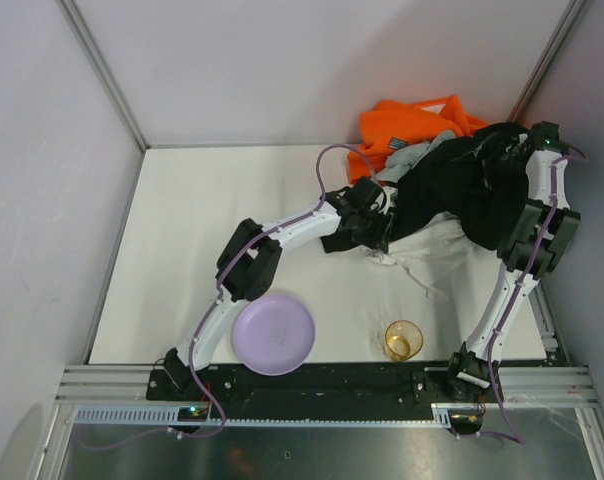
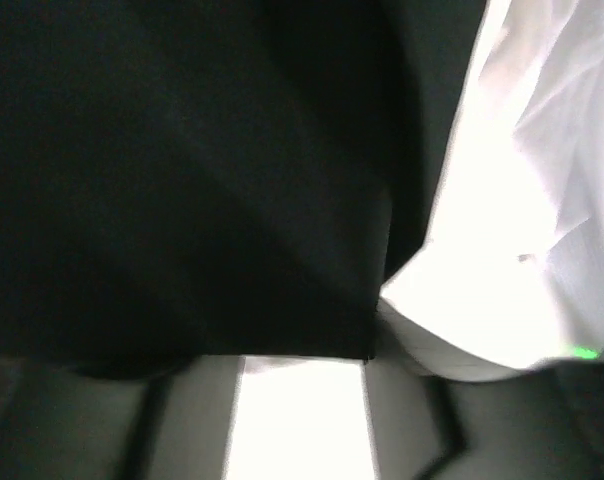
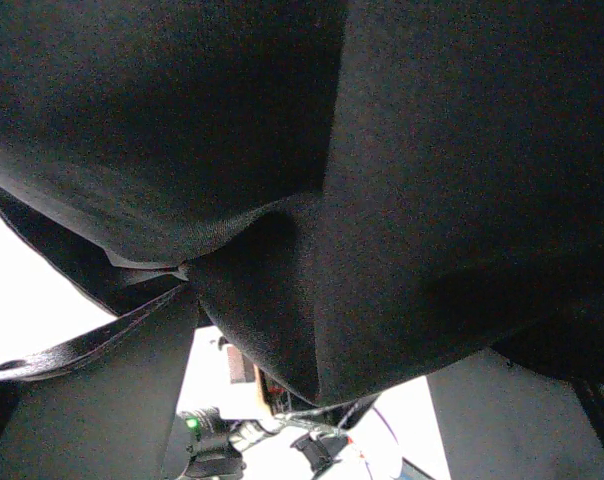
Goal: Pick out a specific cloth from the pile
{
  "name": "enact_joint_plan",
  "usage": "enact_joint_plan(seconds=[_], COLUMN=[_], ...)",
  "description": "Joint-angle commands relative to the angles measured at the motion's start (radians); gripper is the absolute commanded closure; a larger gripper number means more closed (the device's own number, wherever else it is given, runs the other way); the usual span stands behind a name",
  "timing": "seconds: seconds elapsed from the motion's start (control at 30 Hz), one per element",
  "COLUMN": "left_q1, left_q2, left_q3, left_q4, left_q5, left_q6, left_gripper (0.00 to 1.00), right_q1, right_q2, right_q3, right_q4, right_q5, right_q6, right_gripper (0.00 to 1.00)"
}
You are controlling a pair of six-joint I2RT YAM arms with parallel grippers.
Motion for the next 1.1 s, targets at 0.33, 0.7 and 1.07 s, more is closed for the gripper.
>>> enact_joint_plan(seconds=[0.33, 0.7, 1.07], left_q1=[0.076, 0.209, 0.286], left_q2=[-0.127, -0.241, -0.377], left_q3=[0.040, 0.245, 0.440], left_q4=[0.001, 0.006, 0.113], left_q5=[0.092, 0.439, 0.524], left_q6=[-0.109, -0.293, -0.378], left_gripper=[0.99, 0.99, 0.99], right_q1=[-0.004, -0.041, -0.051], right_q2=[-0.055, -0.079, -0.093], right_q3=[-0.025, -0.049, -0.074], right_q4=[0.069, 0.076, 0.077], right_q5=[0.044, 0.026, 0.026], right_q6=[-0.028, -0.029, -0.037], right_gripper=[0.08, 0.08, 0.08])
